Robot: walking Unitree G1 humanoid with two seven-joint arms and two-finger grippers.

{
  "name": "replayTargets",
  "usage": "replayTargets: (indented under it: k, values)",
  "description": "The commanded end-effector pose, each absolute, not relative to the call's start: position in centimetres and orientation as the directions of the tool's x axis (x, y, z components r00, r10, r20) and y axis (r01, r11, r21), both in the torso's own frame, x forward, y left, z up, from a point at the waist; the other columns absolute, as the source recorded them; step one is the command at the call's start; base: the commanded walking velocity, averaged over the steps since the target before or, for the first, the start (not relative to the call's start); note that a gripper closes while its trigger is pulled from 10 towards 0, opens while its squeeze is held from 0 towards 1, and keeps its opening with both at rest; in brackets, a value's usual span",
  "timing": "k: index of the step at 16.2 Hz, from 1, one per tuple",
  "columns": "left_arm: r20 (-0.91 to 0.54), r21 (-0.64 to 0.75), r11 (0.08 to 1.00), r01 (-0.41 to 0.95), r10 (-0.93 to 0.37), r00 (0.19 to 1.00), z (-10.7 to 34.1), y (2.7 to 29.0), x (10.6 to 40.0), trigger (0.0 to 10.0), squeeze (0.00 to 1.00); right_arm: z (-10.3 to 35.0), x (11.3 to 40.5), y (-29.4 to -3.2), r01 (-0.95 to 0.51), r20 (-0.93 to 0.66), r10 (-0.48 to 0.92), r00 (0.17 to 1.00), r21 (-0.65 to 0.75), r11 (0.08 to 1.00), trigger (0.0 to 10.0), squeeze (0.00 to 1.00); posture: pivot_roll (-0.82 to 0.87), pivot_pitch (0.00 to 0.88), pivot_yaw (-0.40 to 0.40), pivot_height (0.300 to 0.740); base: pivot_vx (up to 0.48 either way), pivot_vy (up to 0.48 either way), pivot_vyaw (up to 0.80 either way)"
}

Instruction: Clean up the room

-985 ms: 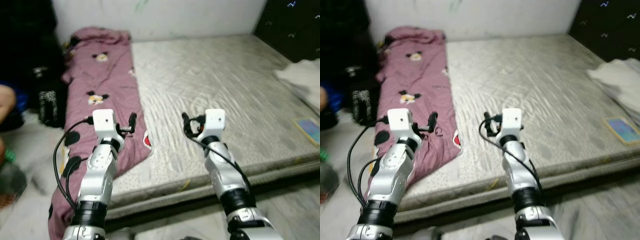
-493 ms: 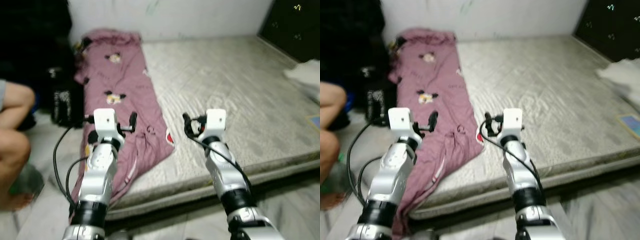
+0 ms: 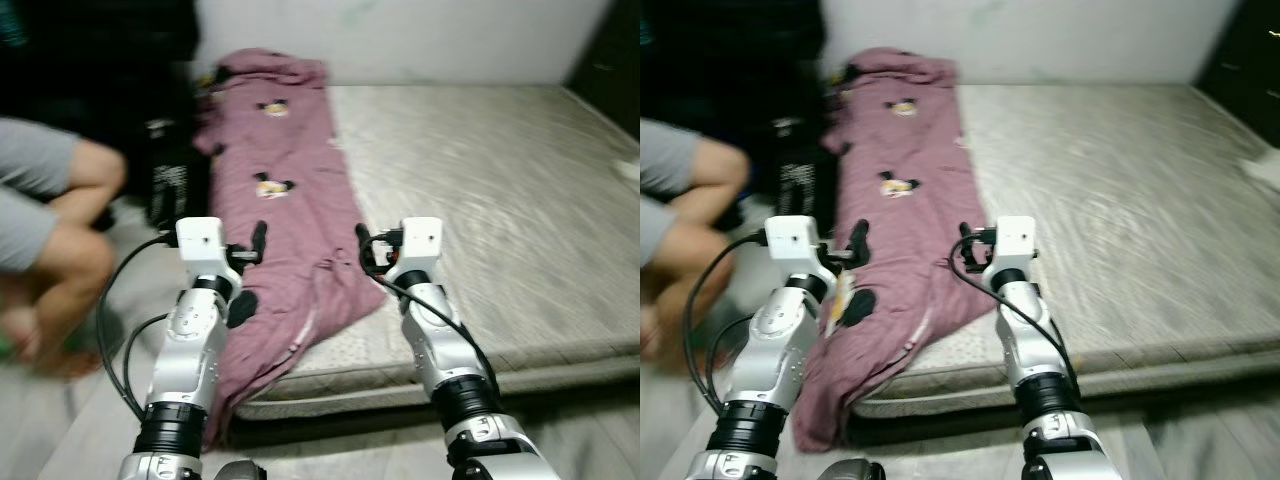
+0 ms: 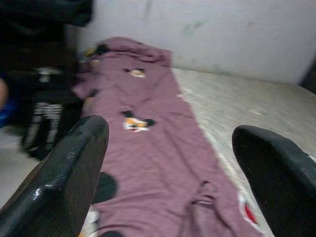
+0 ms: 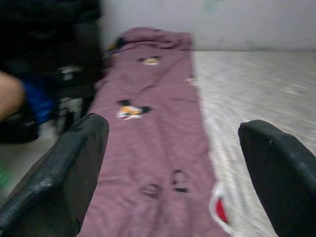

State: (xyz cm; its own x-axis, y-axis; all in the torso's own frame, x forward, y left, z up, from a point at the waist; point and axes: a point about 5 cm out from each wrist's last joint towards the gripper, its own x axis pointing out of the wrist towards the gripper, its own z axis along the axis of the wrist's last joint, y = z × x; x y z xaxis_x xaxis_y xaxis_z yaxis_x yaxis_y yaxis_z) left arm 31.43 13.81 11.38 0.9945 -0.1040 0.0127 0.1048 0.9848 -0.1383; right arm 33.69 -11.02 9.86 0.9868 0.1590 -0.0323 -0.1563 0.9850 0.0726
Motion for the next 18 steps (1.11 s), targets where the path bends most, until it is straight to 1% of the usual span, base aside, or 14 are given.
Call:
replayTargets:
  k: [1, 2, 6, 8, 10, 14, 16, 18]
  values:
    - [0.025, -0.141, 0.983, 0.119, -0.116, 0.993, 11.74, 13.60, 31.46, 10.0, 0.00, 10.38, 33.97, -11.22, -0.154, -0.015, 0.155, 0.988, 0.064, 0.986, 10.0, 0.00, 0.04, 0.000, -0.029, 0.740, 0.000, 0.000, 0.69]
    - [0.025, -0.141, 0.983, 0.119, -0.117, 0.993, 11.74, 13.61, 31.47, 10.0, 0.00, 10.38, 33.98, -11.22, -0.153, -0.015, 0.154, 0.988, 0.064, 0.986, 10.0, 0.00, 0.04, 0.000, -0.029, 0.740, 0.000, 0.000, 0.69]
    - [0.036, -0.157, 0.978, 0.137, -0.133, 0.990, 11.92, 13.50, 31.45, 10.0, 0.00, 10.33, 34.08, -11.40, -0.135, -0.023, 0.137, 0.990, 0.070, 0.988, 10.0, 0.00, 0.04, 0.000, -0.028, 0.740, 0.000, 0.000, 0.00]
    - [0.040, -0.161, 0.977, 0.140, -0.135, 0.990, 11.96, 13.48, 31.48, 10.0, 0.00, 10.31, 34.12, -11.46, -0.132, -0.026, 0.135, 0.991, 0.073, 0.989, 10.0, 0.00, 0.04, 0.000, -0.029, 0.740, 0.251, 0.000, 0.00]
    - [0.044, -0.164, 0.975, 0.149, -0.143, 0.989, 12.00, 13.41, 31.45, 10.0, 0.00, 10.30, 34.14, -11.50, -0.131, -0.027, 0.133, 0.991, 0.075, 0.989, 10.0, 0.00, 0.04, 0.000, -0.029, 0.740, 0.399, 0.000, -0.64]
    - [0.050, -0.178, 0.972, 0.156, -0.149, 0.988, 12.03, 13.31, 31.41, 10.0, 0.00, 10.32, 34.16, -11.53, -0.131, -0.025, 0.133, 0.991, 0.072, 0.989, 10.0, 0.00, 0.04, 0.000, -0.030, 0.740, 0.406, 0.000, 0.00]
    - [0.051, -0.155, 0.977, 0.145, -0.138, 0.989, 12.14, 13.05, 31.40, 10.0, 0.00, 10.44, 34.27, -11.56, -0.129, -0.023, 0.131, 0.991, 0.076, 0.989, 10.0, 0.00, 0.04, 0.000, -0.025, 0.740, 0.000, 0.000, 0.00]
    - [0.044, -0.163, 0.978, 0.128, -0.122, 0.992, 12.00, 13.17, 31.40, 10.0, 0.00, 10.51, 34.24, -11.60, -0.118, -0.018, 0.120, 0.993, 0.083, 0.990, 10.0, 0.00, 0.03, 0.000, -0.014, 0.740, 0.000, 0.000, 0.00]
